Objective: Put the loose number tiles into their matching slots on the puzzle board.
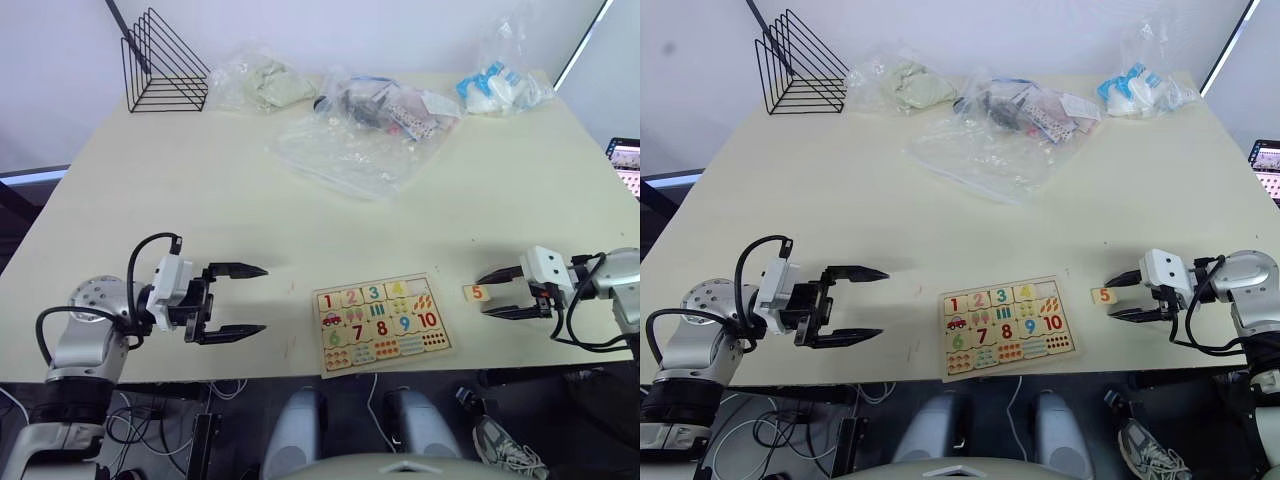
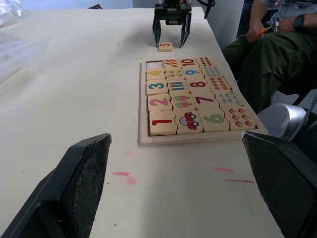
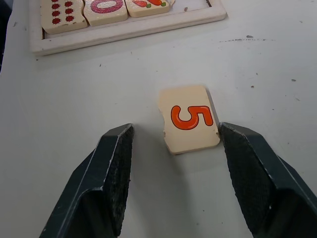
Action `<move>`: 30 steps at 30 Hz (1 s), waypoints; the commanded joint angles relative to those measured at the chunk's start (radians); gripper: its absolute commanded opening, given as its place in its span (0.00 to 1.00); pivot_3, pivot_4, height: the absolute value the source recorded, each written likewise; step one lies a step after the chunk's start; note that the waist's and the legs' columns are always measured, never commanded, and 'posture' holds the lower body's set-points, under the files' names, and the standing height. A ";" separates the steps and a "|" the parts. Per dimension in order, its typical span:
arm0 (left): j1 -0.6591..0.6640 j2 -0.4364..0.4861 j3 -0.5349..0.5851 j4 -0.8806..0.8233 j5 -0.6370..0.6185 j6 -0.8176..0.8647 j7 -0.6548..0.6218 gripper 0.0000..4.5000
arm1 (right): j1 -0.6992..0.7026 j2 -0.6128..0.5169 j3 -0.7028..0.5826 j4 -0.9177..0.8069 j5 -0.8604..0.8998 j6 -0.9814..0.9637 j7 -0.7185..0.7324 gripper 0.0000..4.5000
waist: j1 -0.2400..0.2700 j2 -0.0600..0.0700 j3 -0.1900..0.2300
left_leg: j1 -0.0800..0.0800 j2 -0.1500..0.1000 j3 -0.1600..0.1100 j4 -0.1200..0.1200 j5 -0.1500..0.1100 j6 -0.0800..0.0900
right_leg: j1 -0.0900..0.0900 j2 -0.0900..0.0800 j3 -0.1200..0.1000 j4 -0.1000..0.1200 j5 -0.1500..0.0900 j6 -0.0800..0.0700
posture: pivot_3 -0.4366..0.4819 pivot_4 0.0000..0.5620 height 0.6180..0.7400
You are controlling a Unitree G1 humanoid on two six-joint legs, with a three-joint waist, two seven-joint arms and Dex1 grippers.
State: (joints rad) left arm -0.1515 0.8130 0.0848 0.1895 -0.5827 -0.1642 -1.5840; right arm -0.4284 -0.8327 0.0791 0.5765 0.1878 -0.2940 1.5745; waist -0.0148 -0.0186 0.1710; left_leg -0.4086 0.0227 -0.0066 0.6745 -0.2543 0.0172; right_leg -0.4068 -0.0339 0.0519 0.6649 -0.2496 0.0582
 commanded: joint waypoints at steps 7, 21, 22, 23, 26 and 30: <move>0.007 0.023 -0.003 0.011 -0.036 -0.038 -0.030 1.00 | 0.006 -0.007 0.005 -0.006 -0.014 0.010 0.000 0.20 | 0.000 0.000 0.000 | 0.012 0.000 0.001 -0.003 0.000 0.000 | 0.010 -0.001 0.001 -0.002 0.000 0.000 | 0.48 0.27 1.00; 0.012 0.014 -0.021 0.030 -0.049 -0.060 -0.030 1.00 | 0.048 -0.107 0.003 -0.567 0.008 0.453 -0.135 0.20 | 0.001 0.004 0.003 | 0.010 0.000 -0.001 -0.004 0.000 0.000 | 0.009 -0.001 0.001 -0.002 0.000 0.000 | 0.48 0.27 1.00; 0.011 0.012 -0.024 0.031 -0.052 -0.059 -0.030 1.00 | 0.042 -0.108 0.010 -0.602 0.003 0.485 -0.148 0.20 | 0.001 0.004 0.003 | 0.010 0.000 -0.001 -0.004 0.000 0.000 | 0.009 -0.001 0.001 -0.002 0.000 0.000 | 0.48 0.27 1.00; 0.011 0.009 -0.026 0.032 -0.054 -0.057 -0.030 1.00 | 0.028 -0.107 0.019 -0.635 0.002 0.533 -0.161 0.20 | 0.001 0.004 0.003 | 0.010 0.000 -0.001 -0.004 0.000 0.000 | 0.009 -0.001 0.001 -0.002 0.000 0.000 | 0.48 0.27 1.00; 0.012 0.000 -0.026 0.033 -0.054 -0.055 -0.030 1.00 | -0.010 -0.106 0.062 -0.708 -0.015 0.644 -0.186 0.20 | 0.001 0.004 0.003 | 0.010 0.000 -0.001 -0.004 0.000 0.000 | 0.008 -0.001 0.001 -0.002 0.000 0.000 | 0.48 0.27 1.00; 0.030 -0.018 -0.005 0.025 -0.050 -0.051 -0.030 1.00 | -0.094 -0.098 0.140 -0.814 -0.026 0.813 -0.198 0.20 | 0.001 0.004 0.003 | 0.009 0.000 -0.001 -0.004 0.000 0.000 | 0.007 -0.001 0.001 -0.002 0.000 0.000 | 0.48 0.27 1.00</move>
State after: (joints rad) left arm -0.1263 0.7985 0.0589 0.2283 -0.6175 -0.2100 -1.5846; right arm -0.4895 -0.9254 0.2157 -0.1810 0.1607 0.4710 1.3815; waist -0.0141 -0.0143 0.1738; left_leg -0.3997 0.0233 -0.0074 0.6705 -0.2545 0.0172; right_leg -0.4008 -0.0352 0.0536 0.6632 -0.2501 0.0581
